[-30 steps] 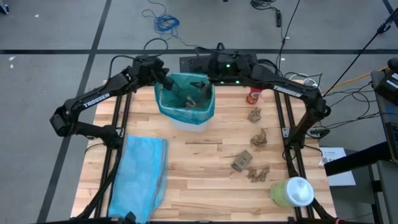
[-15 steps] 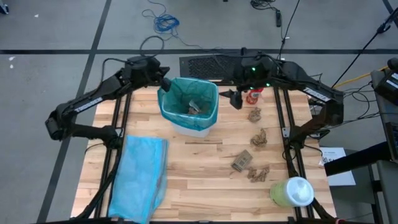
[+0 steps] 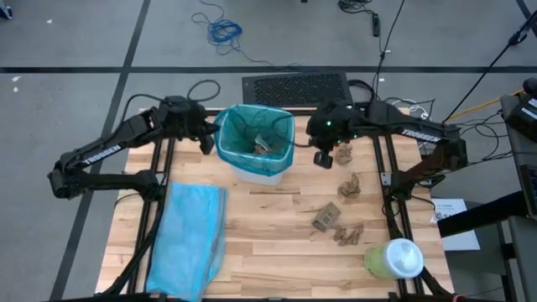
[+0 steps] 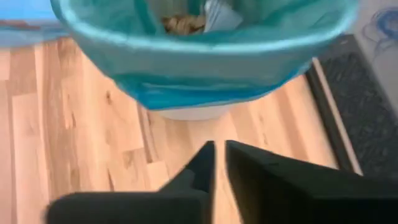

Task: Place trash/remove bag and relplace
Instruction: Put the brown napkin into the trash bin

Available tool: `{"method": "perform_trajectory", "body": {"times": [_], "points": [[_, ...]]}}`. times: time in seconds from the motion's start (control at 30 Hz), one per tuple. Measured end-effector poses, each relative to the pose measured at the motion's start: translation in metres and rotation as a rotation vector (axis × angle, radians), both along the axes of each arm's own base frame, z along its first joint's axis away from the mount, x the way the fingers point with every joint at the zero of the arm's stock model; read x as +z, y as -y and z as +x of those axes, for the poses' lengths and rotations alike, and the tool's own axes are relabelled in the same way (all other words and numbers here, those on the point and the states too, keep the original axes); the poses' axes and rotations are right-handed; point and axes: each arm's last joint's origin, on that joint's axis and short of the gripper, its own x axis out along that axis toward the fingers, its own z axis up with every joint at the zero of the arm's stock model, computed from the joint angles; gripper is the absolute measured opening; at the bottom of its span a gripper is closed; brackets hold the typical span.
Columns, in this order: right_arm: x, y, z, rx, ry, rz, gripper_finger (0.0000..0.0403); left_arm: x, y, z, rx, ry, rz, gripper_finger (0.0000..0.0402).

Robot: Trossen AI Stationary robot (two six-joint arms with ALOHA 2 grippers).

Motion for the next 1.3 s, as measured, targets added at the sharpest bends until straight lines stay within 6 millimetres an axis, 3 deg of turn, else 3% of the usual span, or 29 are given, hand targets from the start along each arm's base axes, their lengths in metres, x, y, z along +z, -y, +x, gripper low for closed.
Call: {"method": "perform_trajectory", "body": {"times": [0.17, 0.33, 0.47, 0.67, 0.87, 1.03, 1.3], "points": [[-0.025, -0.008, 0.006, 0.021, 0.057, 0.006, 0.0009, -0.014, 0.005, 0.01, -0.044, 0.039, -0.014, 0.0], [-0.043, -0.001, 0.004, -0.009, 0.088, -0.003, 0.0002, -0.022, 0.009, 0.02, -0.083, 0.124, -0.028, 0.0], [-0.043, 0.001, -0.009, -0.042, 0.097, 0.007, 0.0001, -0.028, 0.013, 0.024, -0.088, 0.151, -0.051, 0.0], [-0.045, -0.008, -0.045, -0.16, 0.094, 0.062, 0.0, -0.035, 0.019, 0.029, -0.087, 0.172, -0.025, 0.0], [-0.096, -0.018, -0.075, -0.325, 0.045, 0.173, 0.0, -0.036, 0.019, 0.031, -0.073, 0.2, -0.019, 0.0], [-0.143, -0.013, -0.09, -0.49, -0.001, 0.164, 0.001, -0.032, 0.018, 0.032, -0.064, 0.239, 0.005, 0.0], [-0.18, 0.0, -0.095, -0.625, -0.138, 0.049, 0.012, -0.03, 0.018, 0.033, -0.065, 0.257, 0.017, 0.0]]}}
